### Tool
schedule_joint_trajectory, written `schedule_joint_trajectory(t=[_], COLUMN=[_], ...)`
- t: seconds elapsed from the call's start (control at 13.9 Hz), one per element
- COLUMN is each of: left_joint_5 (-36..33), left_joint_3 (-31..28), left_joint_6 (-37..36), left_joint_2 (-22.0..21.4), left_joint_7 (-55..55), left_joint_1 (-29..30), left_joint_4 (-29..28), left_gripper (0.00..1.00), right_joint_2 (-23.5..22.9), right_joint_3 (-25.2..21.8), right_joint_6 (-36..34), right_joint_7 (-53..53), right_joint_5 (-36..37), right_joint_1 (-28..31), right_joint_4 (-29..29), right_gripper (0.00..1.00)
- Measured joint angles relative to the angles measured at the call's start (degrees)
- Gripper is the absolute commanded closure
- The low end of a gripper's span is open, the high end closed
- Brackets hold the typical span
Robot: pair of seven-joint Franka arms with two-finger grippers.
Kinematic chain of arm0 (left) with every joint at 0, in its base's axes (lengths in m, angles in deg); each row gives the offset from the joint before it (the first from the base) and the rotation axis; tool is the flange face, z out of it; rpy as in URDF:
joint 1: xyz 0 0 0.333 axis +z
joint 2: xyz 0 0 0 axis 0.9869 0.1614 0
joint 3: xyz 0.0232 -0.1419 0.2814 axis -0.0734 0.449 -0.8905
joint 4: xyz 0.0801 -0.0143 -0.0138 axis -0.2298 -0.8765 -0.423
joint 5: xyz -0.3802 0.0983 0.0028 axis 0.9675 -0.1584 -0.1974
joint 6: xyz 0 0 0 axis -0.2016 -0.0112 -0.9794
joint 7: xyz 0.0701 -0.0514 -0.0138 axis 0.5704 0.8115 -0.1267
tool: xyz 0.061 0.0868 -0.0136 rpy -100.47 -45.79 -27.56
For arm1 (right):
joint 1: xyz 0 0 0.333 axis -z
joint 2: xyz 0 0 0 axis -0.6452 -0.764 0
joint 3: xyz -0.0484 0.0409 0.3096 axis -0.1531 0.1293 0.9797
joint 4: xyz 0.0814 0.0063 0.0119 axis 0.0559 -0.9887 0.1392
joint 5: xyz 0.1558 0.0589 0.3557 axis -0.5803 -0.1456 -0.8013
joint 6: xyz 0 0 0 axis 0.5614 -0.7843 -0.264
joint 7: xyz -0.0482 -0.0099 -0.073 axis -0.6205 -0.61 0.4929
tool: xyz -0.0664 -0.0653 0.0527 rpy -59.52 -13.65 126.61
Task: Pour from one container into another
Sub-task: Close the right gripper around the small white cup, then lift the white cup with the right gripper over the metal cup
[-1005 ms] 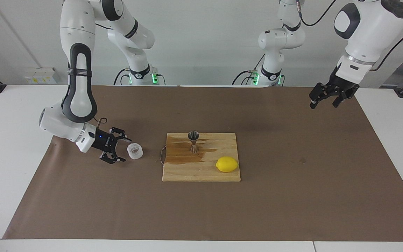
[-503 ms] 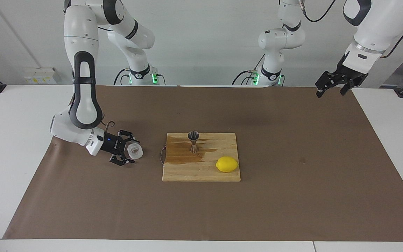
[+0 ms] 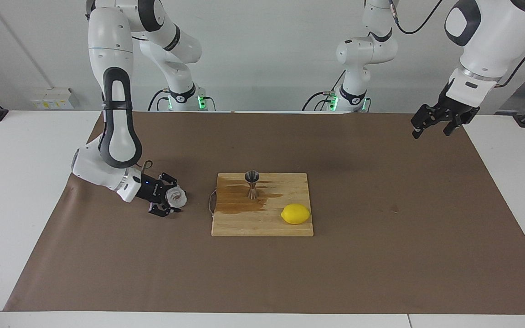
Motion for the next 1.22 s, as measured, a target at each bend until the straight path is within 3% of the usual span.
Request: schedule_joint_trajectory(t=[0.36,0.79,1.08,1.22], left_joint_5=[0.0,0.0,-0.1,-0.3], left_joint_3=[0.3,-0.5,-0.6,-0.9], left_joint_6=[-0.3,-0.1,0.0,0.0], left_joint_2=[0.0,-0.2,-0.2,-0.2], left_joint_7=[0.0,0.0,0.0,0.0], left_joint_1=[-2.3,-1.9,-1.9,-1.8], left_joint_4=[-0.1,-0.1,0.0,0.0], left_gripper=[0.00,0.00,0.00,0.00], right_joint_2=[2.6,13.5,15.1,15.1], right_joint_3=[0.1,0.2,0.2,0.2], right_joint_6=[1.2,1.7,5.5,7.2], right_joint_7=[4.2,39.8,50.4,55.6], right_joint_5=[0.8,15.9,18.9,23.8], right_joint_1=[-2.4,-10.6,-16.3,-18.7], right_joint_4=[0.5,0.8,1.0,1.0], right_gripper=[0.87,0.87,0.86,0.87])
